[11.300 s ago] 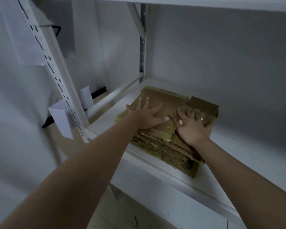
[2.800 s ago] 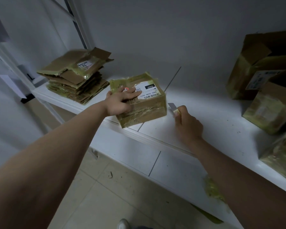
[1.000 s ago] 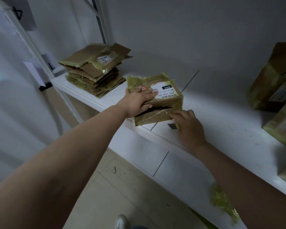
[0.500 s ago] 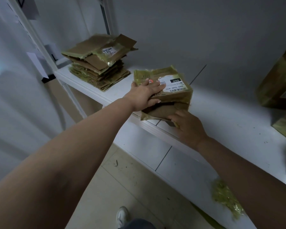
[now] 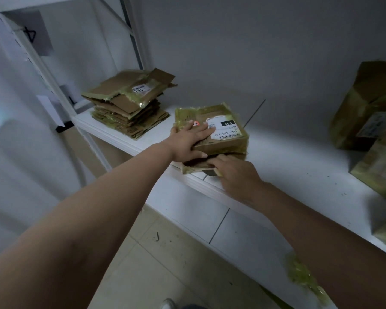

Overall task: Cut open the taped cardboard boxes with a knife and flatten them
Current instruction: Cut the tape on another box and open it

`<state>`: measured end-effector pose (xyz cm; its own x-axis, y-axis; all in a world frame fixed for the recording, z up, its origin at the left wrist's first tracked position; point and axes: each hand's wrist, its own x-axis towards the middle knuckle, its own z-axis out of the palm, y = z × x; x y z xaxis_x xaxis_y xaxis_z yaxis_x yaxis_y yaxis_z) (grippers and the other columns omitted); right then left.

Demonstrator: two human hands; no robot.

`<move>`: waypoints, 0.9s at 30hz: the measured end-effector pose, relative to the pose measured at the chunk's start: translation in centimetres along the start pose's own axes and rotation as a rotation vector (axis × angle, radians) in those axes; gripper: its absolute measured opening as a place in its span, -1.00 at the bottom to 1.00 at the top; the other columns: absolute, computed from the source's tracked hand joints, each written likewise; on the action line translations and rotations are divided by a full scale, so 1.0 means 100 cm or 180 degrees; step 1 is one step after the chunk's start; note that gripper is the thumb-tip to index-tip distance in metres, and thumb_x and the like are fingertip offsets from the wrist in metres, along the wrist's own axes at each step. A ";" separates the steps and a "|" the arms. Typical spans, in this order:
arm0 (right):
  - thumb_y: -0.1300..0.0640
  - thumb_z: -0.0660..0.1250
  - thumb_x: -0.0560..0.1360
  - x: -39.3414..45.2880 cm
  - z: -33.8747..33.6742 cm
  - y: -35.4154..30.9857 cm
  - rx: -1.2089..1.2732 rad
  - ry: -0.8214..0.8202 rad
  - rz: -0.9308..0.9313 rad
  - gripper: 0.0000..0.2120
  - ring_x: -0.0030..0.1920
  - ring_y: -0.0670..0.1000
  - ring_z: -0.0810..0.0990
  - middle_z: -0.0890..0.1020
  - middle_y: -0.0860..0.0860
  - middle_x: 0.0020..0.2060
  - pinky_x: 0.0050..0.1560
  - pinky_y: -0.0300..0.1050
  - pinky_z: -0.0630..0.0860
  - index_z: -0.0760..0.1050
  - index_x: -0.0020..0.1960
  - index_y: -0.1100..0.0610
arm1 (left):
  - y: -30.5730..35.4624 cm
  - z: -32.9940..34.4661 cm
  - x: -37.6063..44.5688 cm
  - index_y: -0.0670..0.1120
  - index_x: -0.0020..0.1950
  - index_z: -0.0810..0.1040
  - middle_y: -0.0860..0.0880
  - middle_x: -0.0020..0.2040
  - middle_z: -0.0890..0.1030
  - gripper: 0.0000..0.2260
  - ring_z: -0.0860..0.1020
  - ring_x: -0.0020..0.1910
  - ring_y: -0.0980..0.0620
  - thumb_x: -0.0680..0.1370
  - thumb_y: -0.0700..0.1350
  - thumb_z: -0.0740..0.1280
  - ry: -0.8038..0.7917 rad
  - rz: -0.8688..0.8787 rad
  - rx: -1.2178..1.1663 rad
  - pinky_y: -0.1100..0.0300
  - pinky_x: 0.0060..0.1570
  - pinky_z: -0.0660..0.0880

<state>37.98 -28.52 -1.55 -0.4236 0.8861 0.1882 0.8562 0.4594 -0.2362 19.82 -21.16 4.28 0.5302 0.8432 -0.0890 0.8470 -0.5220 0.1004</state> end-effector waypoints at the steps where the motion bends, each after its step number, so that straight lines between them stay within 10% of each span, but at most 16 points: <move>1: 0.13 0.19 0.55 0.006 0.000 -0.003 0.0098 -0.0079 -0.0110 -0.58 0.24 0.08 0.44 0.45 -0.03 0.29 0.10 -0.01 0.42 0.31 0.40 0.01 | -0.004 -0.002 0.001 0.19 0.57 -0.04 0.10 0.59 -0.05 -0.32 -0.16 0.56 -0.11 0.57 0.12 0.29 -0.0077 -0.0002 -0.0159 -0.31 0.42 -0.16; 5: 0.13 0.24 0.52 0.018 0.014 -0.014 0.0126 -0.0118 -0.0471 -0.52 0.30 0.11 0.44 0.47 0.01 0.35 0.27 0.06 0.34 0.32 0.43 0.00 | -0.012 -0.005 0.003 0.20 0.56 -0.05 0.10 0.59 -0.07 -0.36 -0.19 0.56 -0.09 0.59 0.12 0.25 -0.0241 0.0029 -0.0342 -0.26 0.42 -0.21; 10: 0.25 0.32 0.39 0.010 0.030 -0.013 0.0058 0.0280 -0.0587 -0.49 -0.01 0.18 0.59 0.66 0.00 0.06 -0.02 0.07 0.49 0.45 0.33 0.00 | -0.008 0.000 0.007 0.17 0.57 -0.01 0.06 0.60 -0.04 -0.37 -0.16 0.56 -0.11 0.59 0.12 0.25 -0.0079 0.0134 -0.0373 -0.28 0.41 -0.18; 15: 0.26 0.20 0.47 -0.011 0.036 -0.009 -0.0243 -0.0574 -0.0842 -0.50 0.48 0.08 0.13 0.15 -0.11 0.52 0.30 0.04 0.17 0.46 0.32 -0.13 | -0.016 -0.007 0.008 0.17 0.57 0.03 0.07 0.59 0.01 -0.32 -0.11 0.57 -0.07 0.55 0.12 0.32 -0.0082 0.0163 -0.0409 -0.27 0.45 -0.11; 19: 0.31 0.16 0.49 -0.003 0.029 -0.004 0.0024 -0.0658 -0.0679 -0.48 0.47 -0.02 0.16 0.21 -0.18 0.49 0.34 -0.06 0.16 0.43 0.35 -0.11 | -0.015 0.002 -0.005 0.15 0.57 0.00 0.03 0.60 0.01 -0.13 -0.11 0.56 -0.13 0.42 0.18 0.45 0.0077 0.0018 -0.0009 -0.28 0.42 -0.04; 22: 0.35 0.34 0.40 0.004 0.016 -0.004 0.0433 0.0118 -0.0764 -0.70 0.13 0.12 0.56 0.62 0.02 0.14 0.07 -0.02 0.49 0.62 0.05 0.07 | -0.005 0.012 -0.010 0.20 0.56 0.00 -0.11 0.55 0.10 -0.07 -0.04 0.54 -0.18 0.35 0.22 0.49 0.0526 -0.0240 0.0787 -0.21 0.43 0.03; 27: 0.17 0.42 0.32 0.011 -0.011 0.006 -0.0257 0.1984 0.0303 -0.65 -0.27 0.17 0.56 0.54 0.13 -0.10 -0.46 -0.18 0.38 0.53 0.11 0.11 | 0.006 0.022 -0.011 0.16 0.52 0.14 -0.07 0.39 0.29 -0.13 0.28 0.34 -0.14 0.32 0.15 0.53 0.1007 -0.0540 0.0858 0.00 0.21 0.38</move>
<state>38.30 -27.32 -0.46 -0.1136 0.7098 0.6952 0.9116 0.3527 -0.2111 19.78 -22.72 2.29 0.3807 0.8957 0.2297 0.9229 -0.3525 -0.1550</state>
